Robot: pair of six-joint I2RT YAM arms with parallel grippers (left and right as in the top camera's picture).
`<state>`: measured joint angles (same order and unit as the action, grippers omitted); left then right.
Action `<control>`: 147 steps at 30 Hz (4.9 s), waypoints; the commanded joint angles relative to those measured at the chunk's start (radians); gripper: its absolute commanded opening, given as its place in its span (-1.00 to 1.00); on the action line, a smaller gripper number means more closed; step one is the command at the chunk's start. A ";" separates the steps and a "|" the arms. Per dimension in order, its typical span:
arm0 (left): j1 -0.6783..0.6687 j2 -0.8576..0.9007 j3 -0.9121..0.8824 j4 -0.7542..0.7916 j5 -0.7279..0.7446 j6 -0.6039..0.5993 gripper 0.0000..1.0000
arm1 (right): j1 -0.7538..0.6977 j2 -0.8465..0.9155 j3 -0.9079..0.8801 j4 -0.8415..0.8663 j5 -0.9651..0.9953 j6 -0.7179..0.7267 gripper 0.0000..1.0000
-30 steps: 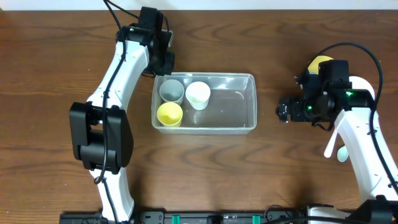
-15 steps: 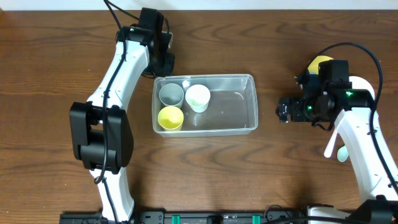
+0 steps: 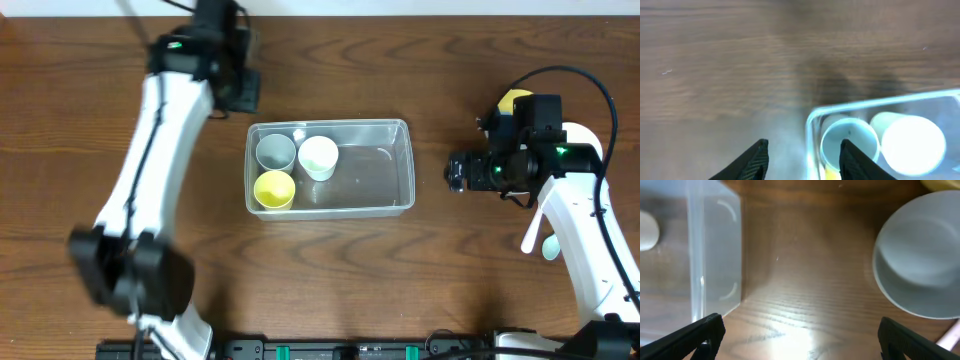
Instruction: Pack container
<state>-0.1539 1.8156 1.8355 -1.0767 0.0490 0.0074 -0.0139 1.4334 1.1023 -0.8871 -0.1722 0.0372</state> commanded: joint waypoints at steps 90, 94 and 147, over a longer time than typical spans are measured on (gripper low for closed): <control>0.255 -0.686 -0.747 0.189 0.090 -0.129 0.23 | 0.096 0.354 0.374 -0.098 0.164 -0.088 -0.97; 0.255 -0.686 -0.747 0.192 0.090 -0.129 0.23 | 0.192 0.226 0.389 -0.089 0.161 -0.158 -0.98; 0.255 -0.686 -0.747 0.196 0.090 -0.129 0.22 | 0.558 0.409 0.386 -0.030 0.085 -0.244 -0.33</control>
<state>0.0975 1.1259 1.0882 -0.8822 0.1322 -0.1162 0.5373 1.8412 1.4910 -0.9127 -0.0826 -0.2134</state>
